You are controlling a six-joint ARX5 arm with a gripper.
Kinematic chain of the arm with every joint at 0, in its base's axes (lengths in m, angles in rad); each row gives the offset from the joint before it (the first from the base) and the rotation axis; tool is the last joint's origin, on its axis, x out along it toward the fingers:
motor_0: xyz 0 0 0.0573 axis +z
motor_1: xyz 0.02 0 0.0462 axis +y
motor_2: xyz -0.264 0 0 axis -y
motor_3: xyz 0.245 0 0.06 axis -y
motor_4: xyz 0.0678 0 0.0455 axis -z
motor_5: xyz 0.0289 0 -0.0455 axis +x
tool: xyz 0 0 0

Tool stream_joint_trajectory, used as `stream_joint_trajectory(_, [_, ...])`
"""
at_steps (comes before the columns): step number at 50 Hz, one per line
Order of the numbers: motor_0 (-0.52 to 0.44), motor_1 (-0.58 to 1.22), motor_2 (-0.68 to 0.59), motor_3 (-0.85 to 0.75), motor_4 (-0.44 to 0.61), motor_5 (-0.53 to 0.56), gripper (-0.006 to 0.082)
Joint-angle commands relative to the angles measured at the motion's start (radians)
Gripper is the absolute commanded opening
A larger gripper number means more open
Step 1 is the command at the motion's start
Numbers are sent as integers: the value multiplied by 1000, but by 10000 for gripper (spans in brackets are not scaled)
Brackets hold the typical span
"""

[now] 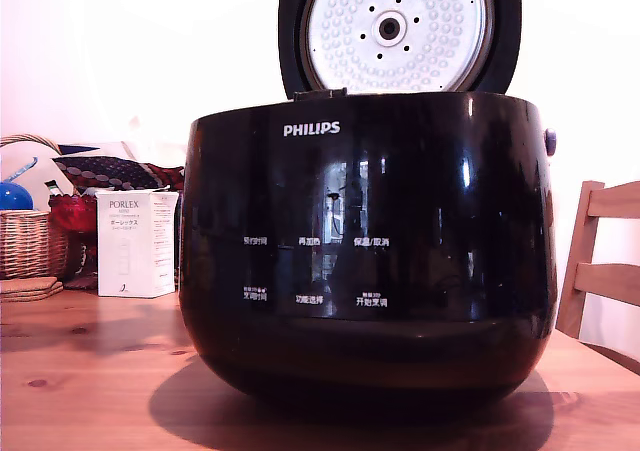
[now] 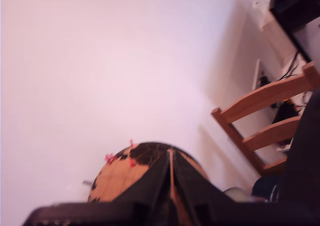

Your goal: Close the rice cooker by pressing the lid down with medium force

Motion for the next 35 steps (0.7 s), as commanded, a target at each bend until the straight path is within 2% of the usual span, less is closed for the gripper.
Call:
stream_joint_trajectory(1, [-15, 53, 19, -35, 5, -3, -24])
stream_joint_trajectory(14, [-39, 117, 40, -113, 4, -3, -24])
stream_joint_trajectory(35, [-40, 119, 40, -295, -22, -2, -24])
